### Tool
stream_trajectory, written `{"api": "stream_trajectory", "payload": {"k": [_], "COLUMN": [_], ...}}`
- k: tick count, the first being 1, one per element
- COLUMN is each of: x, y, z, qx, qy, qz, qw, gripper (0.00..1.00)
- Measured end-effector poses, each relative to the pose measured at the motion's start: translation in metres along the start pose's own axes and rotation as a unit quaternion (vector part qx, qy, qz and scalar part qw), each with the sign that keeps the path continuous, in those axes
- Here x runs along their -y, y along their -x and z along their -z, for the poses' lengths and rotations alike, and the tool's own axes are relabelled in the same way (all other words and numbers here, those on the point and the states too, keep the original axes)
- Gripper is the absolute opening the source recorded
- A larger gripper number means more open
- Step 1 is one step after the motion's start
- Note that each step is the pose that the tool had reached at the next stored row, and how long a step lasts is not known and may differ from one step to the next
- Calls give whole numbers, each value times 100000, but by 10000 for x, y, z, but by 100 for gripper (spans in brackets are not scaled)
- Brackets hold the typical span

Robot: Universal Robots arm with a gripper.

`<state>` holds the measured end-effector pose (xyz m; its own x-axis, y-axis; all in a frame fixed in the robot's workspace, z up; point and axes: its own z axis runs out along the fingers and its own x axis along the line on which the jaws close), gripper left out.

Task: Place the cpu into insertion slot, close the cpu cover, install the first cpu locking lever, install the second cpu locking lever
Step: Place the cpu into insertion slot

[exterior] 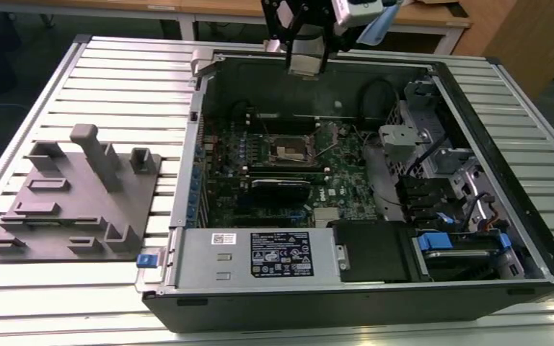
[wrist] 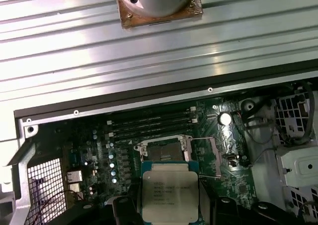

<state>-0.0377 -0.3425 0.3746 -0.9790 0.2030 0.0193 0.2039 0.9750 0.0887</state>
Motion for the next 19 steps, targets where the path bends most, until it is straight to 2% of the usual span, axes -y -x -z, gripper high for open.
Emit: {"api": "stream_trajectory", "payload": {"k": [2,19], "x": [0,0], "y": [0,0], "z": [-1,-2], "qx": [101,206], "qy": [15,40], "qz": [-1142,-2295], "qw": [99993,99973], "gripper": [54,54]}}
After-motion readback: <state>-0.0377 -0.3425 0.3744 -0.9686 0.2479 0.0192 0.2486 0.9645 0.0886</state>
